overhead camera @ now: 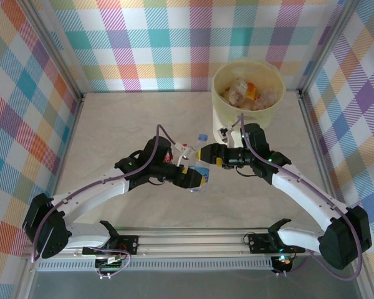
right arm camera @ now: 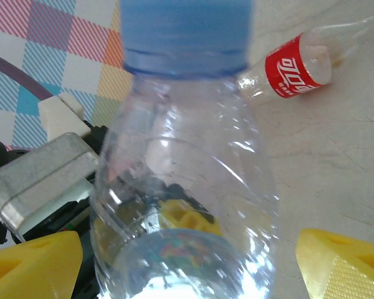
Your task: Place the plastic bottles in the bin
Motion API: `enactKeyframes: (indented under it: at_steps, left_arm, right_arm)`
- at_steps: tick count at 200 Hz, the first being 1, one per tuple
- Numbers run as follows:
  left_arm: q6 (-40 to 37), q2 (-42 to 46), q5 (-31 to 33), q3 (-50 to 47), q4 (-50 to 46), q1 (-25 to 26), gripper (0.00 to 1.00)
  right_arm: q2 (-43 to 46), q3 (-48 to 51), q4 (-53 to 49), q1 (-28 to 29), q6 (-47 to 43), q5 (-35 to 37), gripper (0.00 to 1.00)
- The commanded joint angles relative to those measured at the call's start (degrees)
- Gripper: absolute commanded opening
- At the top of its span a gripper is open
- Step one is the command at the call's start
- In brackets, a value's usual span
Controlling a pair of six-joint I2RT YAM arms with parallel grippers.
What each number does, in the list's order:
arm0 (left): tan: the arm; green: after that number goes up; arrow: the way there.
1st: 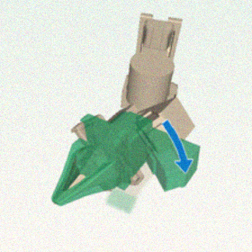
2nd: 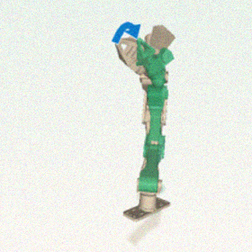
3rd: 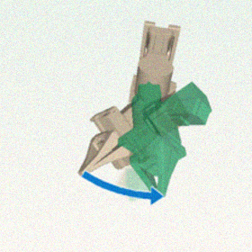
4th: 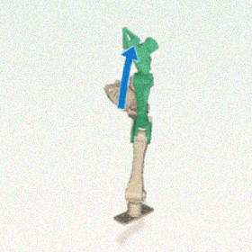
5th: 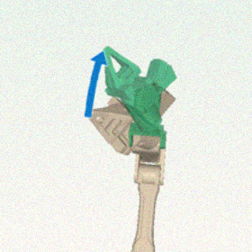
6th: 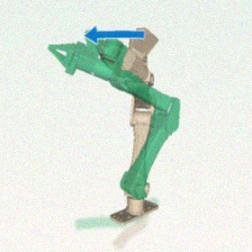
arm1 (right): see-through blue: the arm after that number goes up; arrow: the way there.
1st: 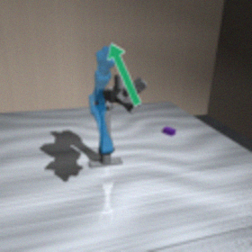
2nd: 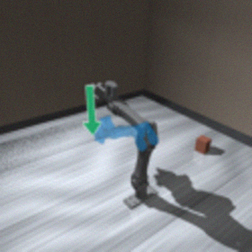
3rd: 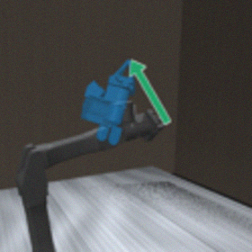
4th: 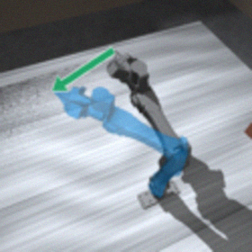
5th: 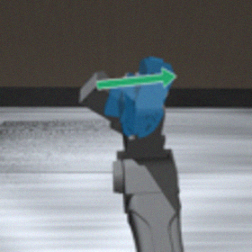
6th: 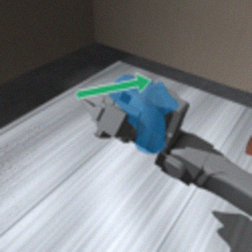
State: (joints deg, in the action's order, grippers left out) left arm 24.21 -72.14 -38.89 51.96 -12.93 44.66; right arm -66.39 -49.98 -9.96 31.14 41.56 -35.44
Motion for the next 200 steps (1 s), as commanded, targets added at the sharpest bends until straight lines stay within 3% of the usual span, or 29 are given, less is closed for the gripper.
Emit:
enactKeyframes:
  at_steps: [1, 76, 103, 141, 200]
  left_arm:
    - [-0.5, -0.83, -2.2, 0.49, 2.04, 1.42, 0.73]
    - [-0.31, 0.72, -0.22, 0.24, 1.59, 1.59, 0.75]
    - [-0.29, 1.52, 0.74, 0.16, 1.41, 1.48, 0.78]
    - [-0.45, 3.62, 2.41, 0.09, 0.77, 1.48, 1.0]
    - [-6.43, 13.88, 10.72, -0.37, -2.17, 1.52, 1.0]
  right_arm:
    - [-1.09, -1.53, 3.24, 0.68, 0.35, -1.62, 0.87]
    - [-0.72, -1.88, 2.8, 1.12, 0.55, -0.73, 0.59]
    - [0.74, -2.61, 0.17, 1.12, -0.63, 0.95, 0.57]
    - [3.39, -4.57, -5.4, 1.12, -3.27, 5.3, 0.57]
    - [7.43, -13.69, -20.64, 1.04, -11.68, 19.05, 0.57]
